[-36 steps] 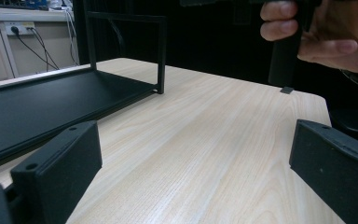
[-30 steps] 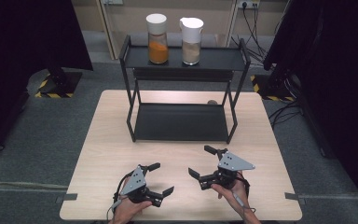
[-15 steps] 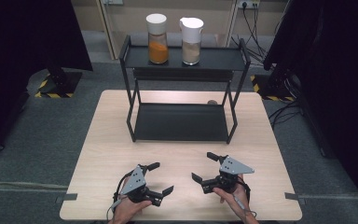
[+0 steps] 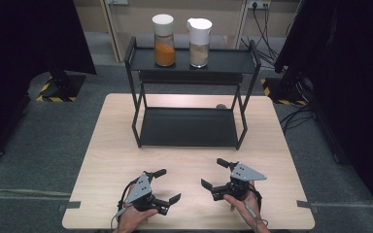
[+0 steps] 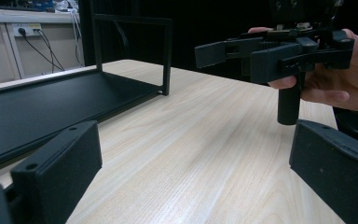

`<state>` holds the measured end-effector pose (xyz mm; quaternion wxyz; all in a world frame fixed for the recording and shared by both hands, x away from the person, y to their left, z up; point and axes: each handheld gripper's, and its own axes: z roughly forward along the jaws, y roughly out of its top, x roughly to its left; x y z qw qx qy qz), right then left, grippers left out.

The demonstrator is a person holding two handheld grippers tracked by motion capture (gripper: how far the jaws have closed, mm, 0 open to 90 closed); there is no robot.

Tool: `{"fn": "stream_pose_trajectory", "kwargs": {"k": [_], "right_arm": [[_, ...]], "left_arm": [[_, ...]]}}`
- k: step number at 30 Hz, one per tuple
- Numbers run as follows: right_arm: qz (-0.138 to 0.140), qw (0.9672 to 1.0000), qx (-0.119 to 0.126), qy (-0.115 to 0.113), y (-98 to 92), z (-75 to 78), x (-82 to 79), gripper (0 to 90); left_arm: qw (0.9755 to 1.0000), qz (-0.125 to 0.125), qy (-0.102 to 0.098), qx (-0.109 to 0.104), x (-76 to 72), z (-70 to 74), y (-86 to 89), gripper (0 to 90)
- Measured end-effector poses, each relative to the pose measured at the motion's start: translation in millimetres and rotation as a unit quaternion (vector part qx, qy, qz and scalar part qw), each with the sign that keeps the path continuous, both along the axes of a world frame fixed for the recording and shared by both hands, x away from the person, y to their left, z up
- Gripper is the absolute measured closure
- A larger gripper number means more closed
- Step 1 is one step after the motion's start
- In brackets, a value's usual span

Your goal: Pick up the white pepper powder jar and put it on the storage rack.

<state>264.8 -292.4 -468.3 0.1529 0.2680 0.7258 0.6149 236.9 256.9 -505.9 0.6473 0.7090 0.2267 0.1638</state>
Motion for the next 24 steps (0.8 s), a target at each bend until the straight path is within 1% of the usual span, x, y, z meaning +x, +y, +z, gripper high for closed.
{"fn": "stream_pose_trajectory", "kwargs": {"k": [24], "right_arm": [[-0.006, 1.0000, 0.006, 0.004, -2.2, -1.8, 0.3, 0.4]], "left_arm": [[1.0000, 0.001, -0.001, -0.001, -0.5, 0.0, 0.4, 1.8]]}}
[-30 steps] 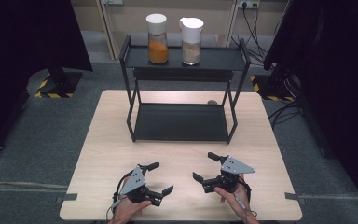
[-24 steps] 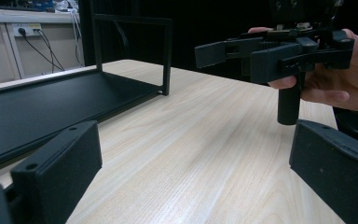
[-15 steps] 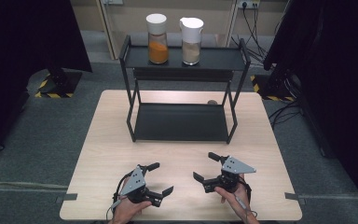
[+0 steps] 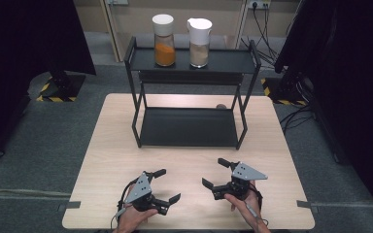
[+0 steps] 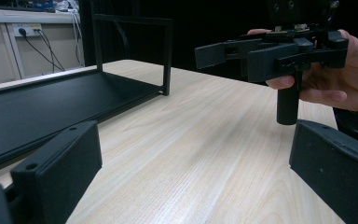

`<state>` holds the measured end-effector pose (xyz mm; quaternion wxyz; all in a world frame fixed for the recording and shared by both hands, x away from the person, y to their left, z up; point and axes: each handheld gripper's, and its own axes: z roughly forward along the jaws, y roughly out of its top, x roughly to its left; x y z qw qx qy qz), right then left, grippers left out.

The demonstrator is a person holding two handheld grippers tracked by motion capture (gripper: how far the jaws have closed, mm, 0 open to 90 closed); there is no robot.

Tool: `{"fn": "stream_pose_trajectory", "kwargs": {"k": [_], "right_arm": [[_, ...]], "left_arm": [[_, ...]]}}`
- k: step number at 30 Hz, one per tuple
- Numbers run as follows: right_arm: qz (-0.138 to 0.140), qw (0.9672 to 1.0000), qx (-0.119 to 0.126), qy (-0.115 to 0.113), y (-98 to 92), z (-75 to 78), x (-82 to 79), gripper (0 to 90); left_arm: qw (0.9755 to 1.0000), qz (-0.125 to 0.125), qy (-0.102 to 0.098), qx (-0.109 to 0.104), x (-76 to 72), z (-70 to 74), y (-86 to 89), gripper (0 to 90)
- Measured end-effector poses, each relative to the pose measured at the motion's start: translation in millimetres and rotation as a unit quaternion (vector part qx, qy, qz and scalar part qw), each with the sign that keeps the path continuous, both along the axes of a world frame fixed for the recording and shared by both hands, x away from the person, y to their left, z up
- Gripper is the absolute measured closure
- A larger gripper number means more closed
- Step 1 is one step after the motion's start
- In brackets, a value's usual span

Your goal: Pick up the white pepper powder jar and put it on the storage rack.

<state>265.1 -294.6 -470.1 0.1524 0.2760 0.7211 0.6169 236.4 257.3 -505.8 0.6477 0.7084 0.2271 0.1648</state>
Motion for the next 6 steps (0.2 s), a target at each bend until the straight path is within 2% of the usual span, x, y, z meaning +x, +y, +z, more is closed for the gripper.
{"fn": "stream_pose_trajectory", "kwargs": {"k": [6], "right_arm": [[-0.003, 1.0000, 0.008, -0.001, -2.1, -1.3, 0.1, 0.4]], "left_arm": [[1.0000, 0.000, 0.000, 0.000, 0.2, 0.0, 0.1, 1.7]]}}
